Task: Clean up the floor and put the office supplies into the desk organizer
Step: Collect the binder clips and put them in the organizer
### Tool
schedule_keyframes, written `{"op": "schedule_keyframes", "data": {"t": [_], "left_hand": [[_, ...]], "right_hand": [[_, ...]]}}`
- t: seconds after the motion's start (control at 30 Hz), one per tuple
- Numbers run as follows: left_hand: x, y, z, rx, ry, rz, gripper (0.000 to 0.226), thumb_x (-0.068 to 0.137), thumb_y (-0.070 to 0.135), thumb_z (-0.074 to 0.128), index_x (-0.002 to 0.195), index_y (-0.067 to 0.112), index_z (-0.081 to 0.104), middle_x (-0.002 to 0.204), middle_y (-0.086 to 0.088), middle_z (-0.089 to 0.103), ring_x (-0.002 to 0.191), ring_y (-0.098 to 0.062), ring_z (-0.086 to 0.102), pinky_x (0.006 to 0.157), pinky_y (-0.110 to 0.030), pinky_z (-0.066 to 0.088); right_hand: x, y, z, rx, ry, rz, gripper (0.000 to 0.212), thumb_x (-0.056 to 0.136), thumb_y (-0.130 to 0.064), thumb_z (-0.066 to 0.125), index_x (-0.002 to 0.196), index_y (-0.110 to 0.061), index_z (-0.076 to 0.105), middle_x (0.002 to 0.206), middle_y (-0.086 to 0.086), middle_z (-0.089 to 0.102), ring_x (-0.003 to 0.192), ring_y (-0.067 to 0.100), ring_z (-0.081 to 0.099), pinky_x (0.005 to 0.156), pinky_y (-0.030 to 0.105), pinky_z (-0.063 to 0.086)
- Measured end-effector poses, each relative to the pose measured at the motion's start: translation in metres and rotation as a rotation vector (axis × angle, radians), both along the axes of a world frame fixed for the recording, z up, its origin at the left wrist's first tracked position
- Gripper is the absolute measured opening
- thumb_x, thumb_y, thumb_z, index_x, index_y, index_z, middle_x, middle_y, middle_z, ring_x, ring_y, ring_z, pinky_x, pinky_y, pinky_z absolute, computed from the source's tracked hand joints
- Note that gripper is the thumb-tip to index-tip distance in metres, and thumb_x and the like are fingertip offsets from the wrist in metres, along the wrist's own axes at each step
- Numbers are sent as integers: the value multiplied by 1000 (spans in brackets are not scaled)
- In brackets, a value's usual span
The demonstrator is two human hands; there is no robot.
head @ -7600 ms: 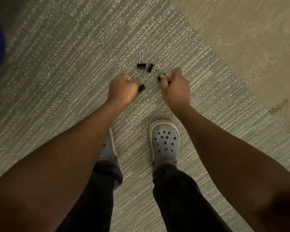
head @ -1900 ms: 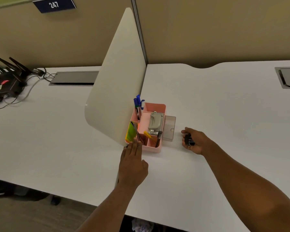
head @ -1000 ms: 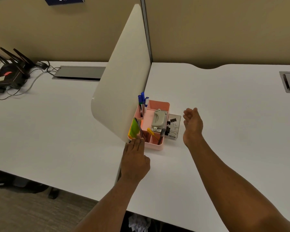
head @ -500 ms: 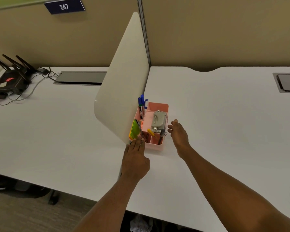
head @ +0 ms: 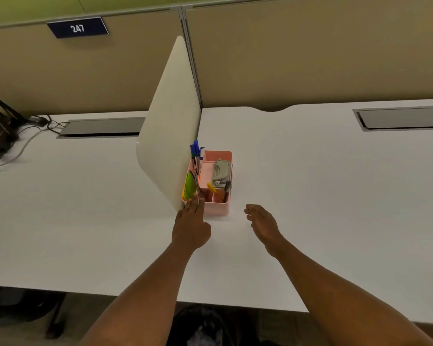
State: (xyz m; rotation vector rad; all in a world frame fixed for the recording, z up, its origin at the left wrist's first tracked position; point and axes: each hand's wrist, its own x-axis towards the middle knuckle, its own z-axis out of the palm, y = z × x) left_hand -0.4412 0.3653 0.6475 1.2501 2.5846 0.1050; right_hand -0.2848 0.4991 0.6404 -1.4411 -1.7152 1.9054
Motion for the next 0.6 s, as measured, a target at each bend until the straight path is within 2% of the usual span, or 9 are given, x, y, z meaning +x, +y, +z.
{"op": "schedule_keyframes", "data": {"t": [0.1, 0.2, 0.3, 0.5, 0.6], "left_hand": [[-1, 0, 4, -42, -24, -18, 73, 93, 29, 48, 155, 15, 11, 164, -4, 2, 151, -22, 7, 120, -38, 16], [-3, 1, 9, -68, -55, -20, 72, 94, 28, 48, 155, 15, 12, 164, -3, 1, 151, -22, 7, 120, -39, 15], [-6, 7, 11, -56, -61, -24, 71, 93, 28, 48, 155, 15, 15, 164, -3, 3, 151, -21, 8, 120, -37, 16], [-3, 7, 10, -51, -3, -23, 73, 90, 24, 50, 154, 15, 16, 164, -4, 8, 150, -22, 12, 121, -37, 19], [-2, 7, 11, -46, 24, -24, 74, 88, 23, 51, 154, 15, 17, 164, -4, 10, 150, -22, 14, 121, -37, 19]], "right_hand": [[9, -5, 3, 43, -37, 47, 30, 97, -35, 45, 120, -26, 63, 121, -4, 63, 115, 19, 57, 107, 44, 43], [9, -4, 11, -19, -4, -9, 21, 96, -29, 48, 109, -24, 65, 116, -3, 64, 106, 17, 60, 103, 41, 46], [-7, 12, 18, -109, 52, -105, 15, 94, -24, 53, 101, -18, 65, 109, 1, 65, 97, 17, 60, 88, 33, 48], [-52, 49, 8, -219, 31, -162, 24, 93, -19, 56, 111, -7, 63, 106, 8, 66, 93, 20, 60, 90, 37, 52], [-71, 65, 1, -237, -39, -144, 28, 92, -16, 54, 115, 0, 60, 98, 9, 59, 87, 20, 53, 79, 33, 50]]}}
